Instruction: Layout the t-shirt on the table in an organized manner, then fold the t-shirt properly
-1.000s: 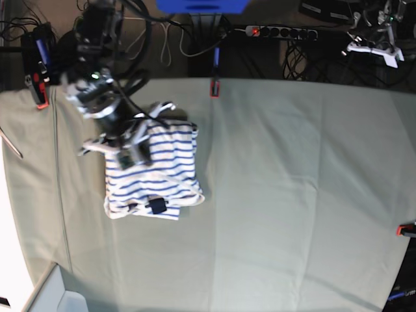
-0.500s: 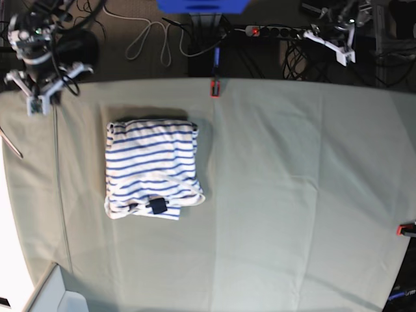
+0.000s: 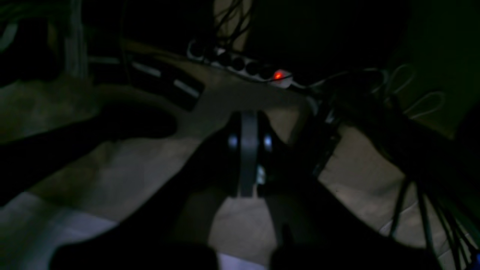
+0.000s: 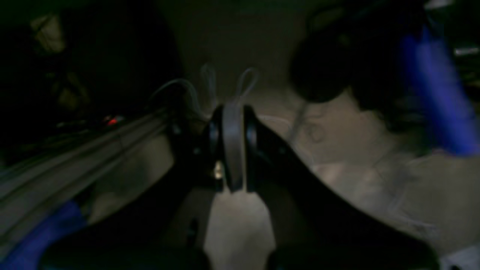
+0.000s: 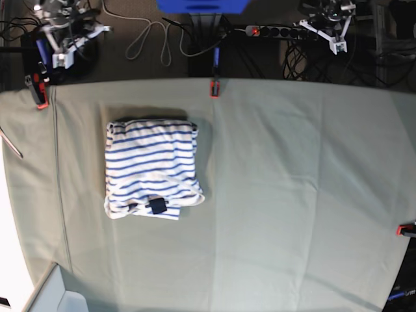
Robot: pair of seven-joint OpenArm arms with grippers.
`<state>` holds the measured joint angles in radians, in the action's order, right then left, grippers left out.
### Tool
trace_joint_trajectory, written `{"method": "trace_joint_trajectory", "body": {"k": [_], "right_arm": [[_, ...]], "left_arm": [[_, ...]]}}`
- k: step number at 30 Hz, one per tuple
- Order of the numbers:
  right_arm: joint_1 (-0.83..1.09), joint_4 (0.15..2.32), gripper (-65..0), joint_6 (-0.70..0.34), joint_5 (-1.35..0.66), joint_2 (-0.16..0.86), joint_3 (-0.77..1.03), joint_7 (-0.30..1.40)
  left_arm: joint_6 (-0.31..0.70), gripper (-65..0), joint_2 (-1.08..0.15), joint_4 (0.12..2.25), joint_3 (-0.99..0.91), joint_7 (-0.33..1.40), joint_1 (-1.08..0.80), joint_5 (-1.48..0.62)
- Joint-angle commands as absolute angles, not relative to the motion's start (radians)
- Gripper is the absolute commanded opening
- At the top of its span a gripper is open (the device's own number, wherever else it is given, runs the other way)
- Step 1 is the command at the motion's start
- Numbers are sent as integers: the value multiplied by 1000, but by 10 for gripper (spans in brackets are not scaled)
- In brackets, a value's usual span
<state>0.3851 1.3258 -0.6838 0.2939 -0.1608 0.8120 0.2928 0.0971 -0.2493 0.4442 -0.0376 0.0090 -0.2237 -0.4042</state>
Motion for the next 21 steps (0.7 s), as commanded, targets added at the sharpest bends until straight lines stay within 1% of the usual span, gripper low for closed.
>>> {"method": "trace_joint_trajectory", "body": {"k": [1, 2, 5, 9, 13, 18, 21], "right_arm": [[392, 1293, -650, -698, 289, -157, 811, 266], [392, 1251, -650, -688, 289, -157, 799, 240], [394, 1130, -650, -593, 291, -131, 742, 162], [390, 978, -650, -406, 291, -102, 687, 76], [389, 869, -650, -251, 291, -99, 641, -15], [374, 754, -650, -77, 291, -104, 565, -61], [328, 641, -650, 70, 291, -99, 539, -64]], "left_arm": [[99, -650, -255, 417, -21, 1, -203, -403], [99, -650, -255, 390, -4, 1, -186, -403], [99, -650, -254, 337, 53, -1, -150, -409], [99, -650, -236, 329, 81, 1, -139, -404], [99, -650, -234, 328, 93, 8, -110, -403], [99, -650, -234, 328, 142, 8, -96, -409], [99, -650, -222, 325, 156, 10, -88, -406]]}}
